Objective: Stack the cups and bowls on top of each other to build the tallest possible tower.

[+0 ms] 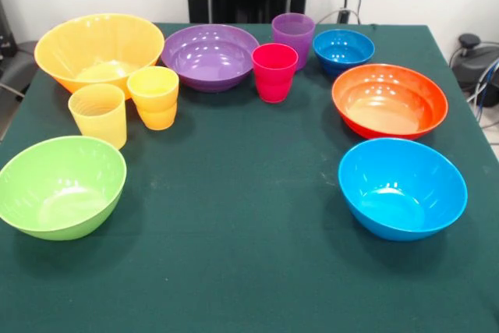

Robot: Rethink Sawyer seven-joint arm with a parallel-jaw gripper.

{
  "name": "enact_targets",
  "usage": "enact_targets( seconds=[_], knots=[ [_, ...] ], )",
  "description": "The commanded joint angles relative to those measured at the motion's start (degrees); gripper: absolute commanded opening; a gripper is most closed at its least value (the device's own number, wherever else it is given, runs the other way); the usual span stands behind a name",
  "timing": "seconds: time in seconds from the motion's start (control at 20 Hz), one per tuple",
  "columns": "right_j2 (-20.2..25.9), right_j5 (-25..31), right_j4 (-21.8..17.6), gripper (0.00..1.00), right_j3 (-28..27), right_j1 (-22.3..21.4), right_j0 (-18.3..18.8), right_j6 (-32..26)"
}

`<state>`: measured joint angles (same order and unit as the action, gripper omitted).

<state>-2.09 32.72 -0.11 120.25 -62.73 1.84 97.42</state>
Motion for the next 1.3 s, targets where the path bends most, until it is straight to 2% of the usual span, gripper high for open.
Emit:
enact_targets(
  seconds=[0.05, 0.15, 0.2, 0.45, 0.55, 0.8, 1.05, 1.25, 1.3],
  knots=[
    [3.2, -1.9, -0.4, 1.0, -0.5, 6.4, 4.1, 4.5],
    [2.7, -1.6, -2.6, 1.0, -1.2, 7.4, 4.8, 3.3],
    [0.4, 0.4, -6.0, 1.0, -3.0, 8.6, 4.0, 3.4],
    [-0.2, 0.4, -11.4, 1.0, -5.0, 12.0, 5.9, 0.0],
    [-0.6, 2.7, -13.7, 1.0, -6.4, 12.5, 6.9, -1.6],
    [1.9, 1.7, -18.9, 1.0, -11.1, 16.4, 13.6, -7.2],
    [4.3, -0.2, -22.0, 1.0, -14.4, 21.6, 17.0, -6.7],
    [6.0, 2.9, -22.8, 1.0, -19.2, 23.9, 18.1, -6.9],
    [7.1, 4.1, -22.0, 1.0, -19.7, 24.0, 19.0, -7.6]
  ],
)
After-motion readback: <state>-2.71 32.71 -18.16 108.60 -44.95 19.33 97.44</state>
